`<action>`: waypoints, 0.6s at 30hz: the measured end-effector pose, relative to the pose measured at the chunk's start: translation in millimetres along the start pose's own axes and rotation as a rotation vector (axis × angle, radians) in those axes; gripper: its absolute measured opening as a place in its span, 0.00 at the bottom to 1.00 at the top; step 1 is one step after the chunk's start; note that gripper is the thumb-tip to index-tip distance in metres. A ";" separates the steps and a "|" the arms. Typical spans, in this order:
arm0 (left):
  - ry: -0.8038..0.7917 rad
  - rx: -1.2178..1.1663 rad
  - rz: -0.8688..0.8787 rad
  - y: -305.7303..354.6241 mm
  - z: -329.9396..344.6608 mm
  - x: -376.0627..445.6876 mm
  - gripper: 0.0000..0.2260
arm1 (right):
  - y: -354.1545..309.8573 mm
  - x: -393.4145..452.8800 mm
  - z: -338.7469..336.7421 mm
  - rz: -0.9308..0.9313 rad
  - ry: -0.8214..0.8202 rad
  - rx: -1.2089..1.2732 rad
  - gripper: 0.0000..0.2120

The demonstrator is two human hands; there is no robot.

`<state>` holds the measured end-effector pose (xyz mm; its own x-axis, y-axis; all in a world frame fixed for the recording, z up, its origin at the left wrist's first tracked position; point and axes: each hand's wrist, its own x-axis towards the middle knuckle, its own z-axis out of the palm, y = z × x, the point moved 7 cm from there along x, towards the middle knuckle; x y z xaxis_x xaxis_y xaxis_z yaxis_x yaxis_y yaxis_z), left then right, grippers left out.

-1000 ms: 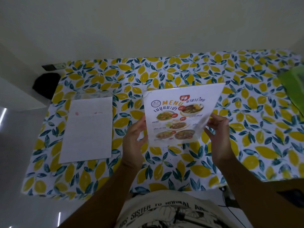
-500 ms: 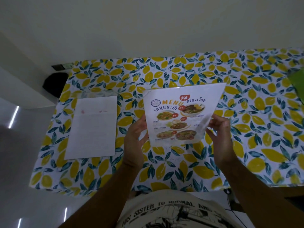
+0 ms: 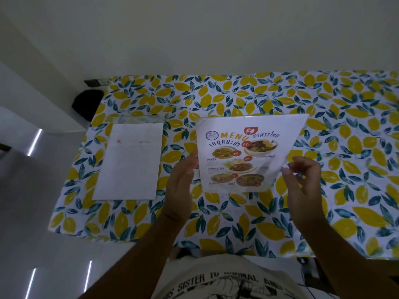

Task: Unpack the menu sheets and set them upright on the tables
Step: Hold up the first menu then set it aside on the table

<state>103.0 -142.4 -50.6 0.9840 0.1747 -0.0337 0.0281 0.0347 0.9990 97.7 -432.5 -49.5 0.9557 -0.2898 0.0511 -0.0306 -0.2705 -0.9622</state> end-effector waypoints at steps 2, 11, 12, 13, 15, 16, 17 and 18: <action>-0.024 0.211 0.040 -2.5 -9.5 -3.0 0.18 | -11.2 -9.5 11.8 -0.055 -0.074 -0.135 0.16; -0.139 1.189 0.000 -26.7 -105.9 1.0 0.32 | -42.5 -69.5 157.1 -0.324 -0.585 -0.556 0.20; -0.150 1.272 -0.005 -32.2 -121.6 1.6 0.32 | -41.9 -75.5 179.1 -0.346 -0.623 -0.625 0.23; -0.163 1.337 -0.008 -36.5 -137.0 2.9 0.32 | -42.7 -80.8 200.4 -0.381 -0.640 -0.692 0.25; -0.181 1.399 -0.049 -47.1 -169.1 7.0 0.33 | -43.5 -91.1 243.3 -0.456 -0.669 -0.837 0.28; -0.182 1.410 -0.066 -51.1 -185.0 9.3 0.33 | -42.1 -96.0 263.3 -0.465 -0.687 -0.908 0.30; -0.180 1.412 -0.071 -54.2 -200.2 12.5 0.33 | -38.8 -98.7 281.6 -0.461 -0.693 -0.974 0.31; -0.175 1.407 -0.074 -57.3 -214.8 16.3 0.32 | -35.4 -100.3 298.0 -0.449 -0.695 -1.026 0.32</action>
<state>79.8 69.9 -114.6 0.9784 0.0902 -0.1860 0.1265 -0.9728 0.1939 90.1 -120.3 -100.2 0.8817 0.4528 -0.1325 0.4141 -0.8773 -0.2428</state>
